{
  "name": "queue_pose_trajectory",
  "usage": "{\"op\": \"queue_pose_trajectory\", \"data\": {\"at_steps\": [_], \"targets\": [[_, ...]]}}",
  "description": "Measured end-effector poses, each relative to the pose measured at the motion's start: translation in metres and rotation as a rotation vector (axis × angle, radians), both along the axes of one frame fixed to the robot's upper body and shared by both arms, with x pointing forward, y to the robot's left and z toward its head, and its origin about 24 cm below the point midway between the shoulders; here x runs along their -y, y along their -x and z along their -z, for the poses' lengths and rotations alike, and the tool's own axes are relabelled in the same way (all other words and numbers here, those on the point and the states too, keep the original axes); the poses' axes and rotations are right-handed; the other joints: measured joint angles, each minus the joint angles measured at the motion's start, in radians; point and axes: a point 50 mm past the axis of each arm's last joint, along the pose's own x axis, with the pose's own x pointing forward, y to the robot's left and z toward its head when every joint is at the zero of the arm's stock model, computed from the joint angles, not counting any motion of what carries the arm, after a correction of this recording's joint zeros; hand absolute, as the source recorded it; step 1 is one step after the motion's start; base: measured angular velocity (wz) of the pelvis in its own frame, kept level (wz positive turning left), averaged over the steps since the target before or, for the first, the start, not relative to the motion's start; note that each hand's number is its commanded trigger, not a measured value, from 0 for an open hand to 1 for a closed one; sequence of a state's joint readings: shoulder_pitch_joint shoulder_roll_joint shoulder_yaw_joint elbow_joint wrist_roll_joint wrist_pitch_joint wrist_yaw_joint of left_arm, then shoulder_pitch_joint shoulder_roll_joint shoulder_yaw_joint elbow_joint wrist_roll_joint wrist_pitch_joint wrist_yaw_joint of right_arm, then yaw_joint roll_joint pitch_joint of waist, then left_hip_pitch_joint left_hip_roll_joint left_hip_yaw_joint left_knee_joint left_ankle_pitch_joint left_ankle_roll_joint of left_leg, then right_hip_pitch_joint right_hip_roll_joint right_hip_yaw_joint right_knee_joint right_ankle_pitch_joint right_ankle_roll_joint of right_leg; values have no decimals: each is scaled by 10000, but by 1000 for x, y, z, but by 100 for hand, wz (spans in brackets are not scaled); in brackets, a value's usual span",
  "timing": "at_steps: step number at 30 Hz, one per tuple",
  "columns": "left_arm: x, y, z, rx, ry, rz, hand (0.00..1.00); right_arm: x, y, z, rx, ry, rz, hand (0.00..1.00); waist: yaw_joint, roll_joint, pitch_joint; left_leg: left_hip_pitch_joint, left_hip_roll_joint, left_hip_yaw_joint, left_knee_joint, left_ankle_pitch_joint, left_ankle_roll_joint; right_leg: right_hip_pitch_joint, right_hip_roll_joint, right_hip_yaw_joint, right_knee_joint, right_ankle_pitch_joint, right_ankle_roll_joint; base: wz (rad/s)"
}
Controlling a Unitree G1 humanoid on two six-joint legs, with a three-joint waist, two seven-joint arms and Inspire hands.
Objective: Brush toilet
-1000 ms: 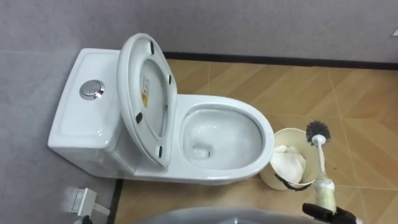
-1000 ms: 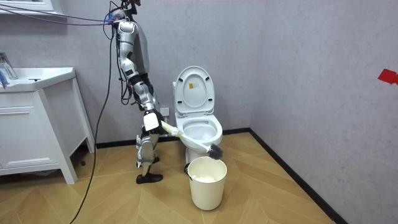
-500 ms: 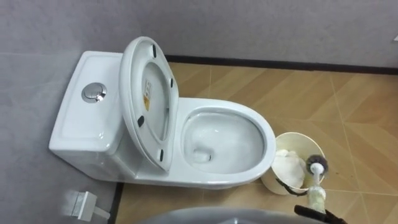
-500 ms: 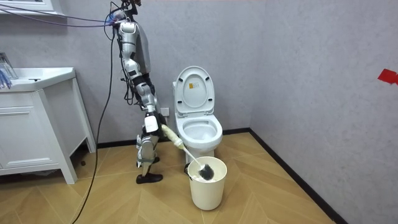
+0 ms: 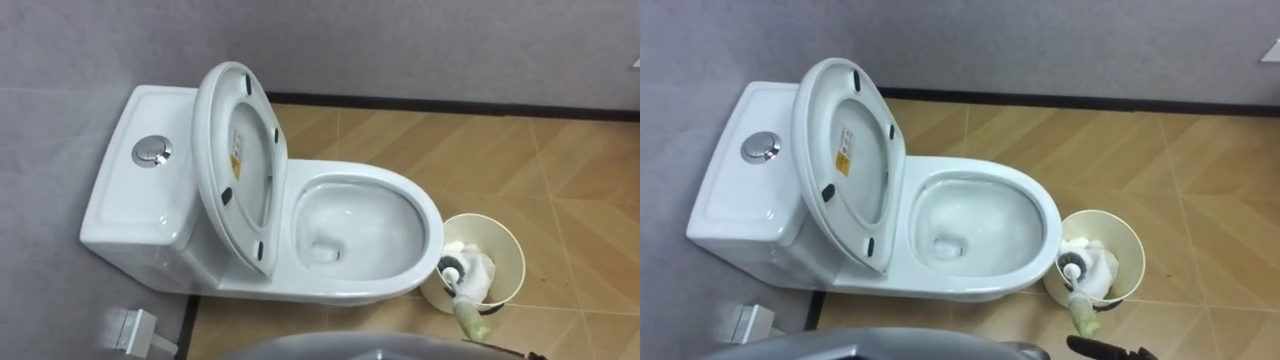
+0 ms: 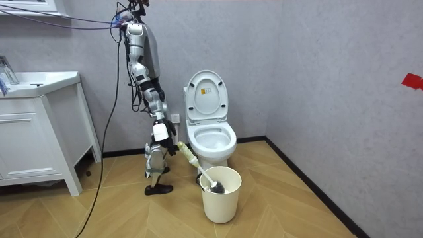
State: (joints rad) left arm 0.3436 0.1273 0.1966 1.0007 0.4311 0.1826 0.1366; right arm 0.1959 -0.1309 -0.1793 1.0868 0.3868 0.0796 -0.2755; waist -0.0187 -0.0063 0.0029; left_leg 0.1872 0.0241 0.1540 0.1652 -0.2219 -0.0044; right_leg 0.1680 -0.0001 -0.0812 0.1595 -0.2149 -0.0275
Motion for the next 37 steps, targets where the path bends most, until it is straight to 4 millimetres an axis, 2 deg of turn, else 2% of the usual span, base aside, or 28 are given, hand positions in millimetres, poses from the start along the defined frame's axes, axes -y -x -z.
{"op": "queue_pose_trajectory", "data": {"at_steps": [16, 22, 28, 32, 37], "targets": [[1, 2, 1, -194, 204, -108, 0, -2, 2, 1, -18, -332, -211, 0, -31, 23, 6, -7, 1, -15, -22, -3, 1, 0, 0, -6, 13, 0, 1, 0], [1, 0, 0, -262, 113, 208, 0, -3, 9, 3, -597, -336, -1321, 0, -49, 21, 4, -170, 17, -42, -33, -95, 5, -157, 28, -24, 109, -31, 8, 1], [-4, 2, -1, -476, -90, -85, 0, -2, 42, 5, -2214, -1004, -2605, 0, -42, 5, -10, -180, -7, -65, -48, -102, 16, -159, 15, -12, 107, -33, 14, 0], [-3, -3, 0, -414, -56, -61, 0, -9, 64, 6, -3474, -1828, -3621, 0, -33, -5, -15, -104, -5, -51, -35, -101, 16, -112, 13, -1, 94, -34, 16, -1], [-1, -11, 1, -262, 10, 65, 0, -14, 73, 6, -3989, -2537, -4311, 0, -36, -45, -27, -38, -3, -35, -32, -100, 16, -105, 0, 23, 88, -51, 19, -2]]}}
